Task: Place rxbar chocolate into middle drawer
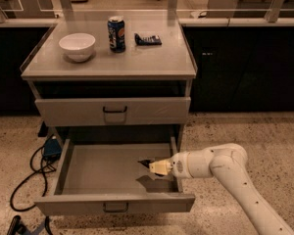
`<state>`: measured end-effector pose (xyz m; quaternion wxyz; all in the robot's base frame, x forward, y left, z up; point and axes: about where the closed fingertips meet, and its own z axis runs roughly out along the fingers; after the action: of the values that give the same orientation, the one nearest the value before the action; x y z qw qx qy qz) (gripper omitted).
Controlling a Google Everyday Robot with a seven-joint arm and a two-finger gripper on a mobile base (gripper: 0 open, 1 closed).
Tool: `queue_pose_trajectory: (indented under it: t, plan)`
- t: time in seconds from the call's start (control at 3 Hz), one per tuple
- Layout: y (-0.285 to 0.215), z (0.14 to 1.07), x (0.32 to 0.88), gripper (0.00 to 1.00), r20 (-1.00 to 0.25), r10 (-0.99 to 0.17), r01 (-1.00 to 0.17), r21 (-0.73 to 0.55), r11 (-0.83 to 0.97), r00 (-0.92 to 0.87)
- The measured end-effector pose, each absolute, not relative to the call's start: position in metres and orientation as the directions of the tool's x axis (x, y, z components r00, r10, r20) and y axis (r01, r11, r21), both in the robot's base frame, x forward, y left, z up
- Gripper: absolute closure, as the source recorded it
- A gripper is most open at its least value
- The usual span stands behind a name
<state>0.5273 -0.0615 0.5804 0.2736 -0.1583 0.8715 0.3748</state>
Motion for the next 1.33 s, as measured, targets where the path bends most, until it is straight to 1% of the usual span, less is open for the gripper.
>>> queue_pose_trajectory:
  t: [0.33,0.67,1.0,1.33]
  plan:
    - [-0.062,0.58,0.527,1.0,-0.594,-0.069,-0.479,0.568,0.67,-0.802]
    - [-0.06,0.539,0.573,1.0,-0.645,-0.019,-0.478,0.545,0.689,-0.764]
    - [-0.06,0.539,0.572,1.0,-0.642,-0.025,-0.478,0.543,0.691,-0.766]
    - [-0.057,0.53,0.582,1.0,-0.67,-0.068,-0.504,0.483,0.716,-0.739]
